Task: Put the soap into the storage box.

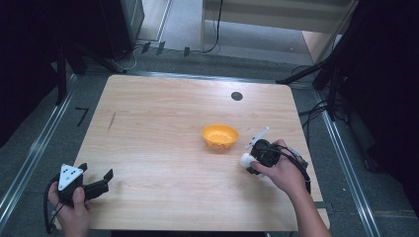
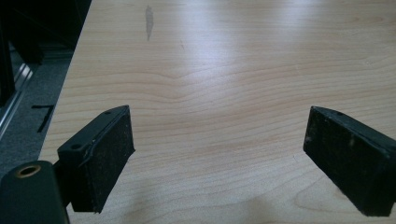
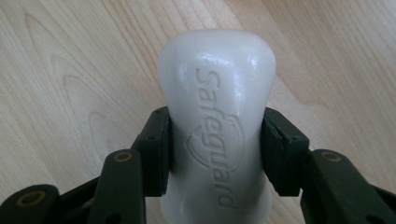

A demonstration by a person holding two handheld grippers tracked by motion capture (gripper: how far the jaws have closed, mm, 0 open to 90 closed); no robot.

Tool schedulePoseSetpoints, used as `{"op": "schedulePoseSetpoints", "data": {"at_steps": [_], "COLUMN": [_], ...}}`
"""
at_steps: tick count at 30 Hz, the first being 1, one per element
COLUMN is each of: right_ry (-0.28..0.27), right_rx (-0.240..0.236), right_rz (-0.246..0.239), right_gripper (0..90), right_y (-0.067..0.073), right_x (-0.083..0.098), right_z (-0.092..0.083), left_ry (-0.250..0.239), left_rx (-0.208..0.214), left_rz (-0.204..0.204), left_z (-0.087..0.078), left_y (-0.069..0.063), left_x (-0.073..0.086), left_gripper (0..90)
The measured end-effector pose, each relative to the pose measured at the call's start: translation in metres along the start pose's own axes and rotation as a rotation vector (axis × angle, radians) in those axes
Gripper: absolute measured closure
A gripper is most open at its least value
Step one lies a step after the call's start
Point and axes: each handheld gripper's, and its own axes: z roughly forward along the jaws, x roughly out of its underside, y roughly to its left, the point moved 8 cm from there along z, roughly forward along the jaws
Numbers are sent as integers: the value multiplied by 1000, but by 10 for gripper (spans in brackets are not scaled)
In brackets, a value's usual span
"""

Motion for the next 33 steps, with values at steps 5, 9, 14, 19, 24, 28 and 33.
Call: {"op": "schedulePoseSetpoints", "data": {"at_steps": [5,9,14,19,24,28,33], "right_ry": [9,11,7,5,4,5,8], "right_rx": [-3,-12,-13,-19,-15,-22,-23], "right_rz": [-39,-66,-101,-147,-176,-198,-241], "right_gripper": [509,508,508,508,508,508,508], "right_y": [0,1,0,-1,0,0,0], "right_x": [-9,-16,-23,-31,-37,-42,-48], "right_z": [-6,-9,-12,-15,-18,-19,-20], "left_ry": [0,0,0,-1,-2,-1,-1], "left_rx": [1,1,3,4,3,5,5], "left_rz": [0,1,1,0,1,1,1], "left_z": [0,0,0,0,0,0,0], "left_y": [0,0,0,0,0,0,0], "left_x": [0,0,0,0,0,0,0], "left_gripper": [90,90,90,90,90,90,90]}}
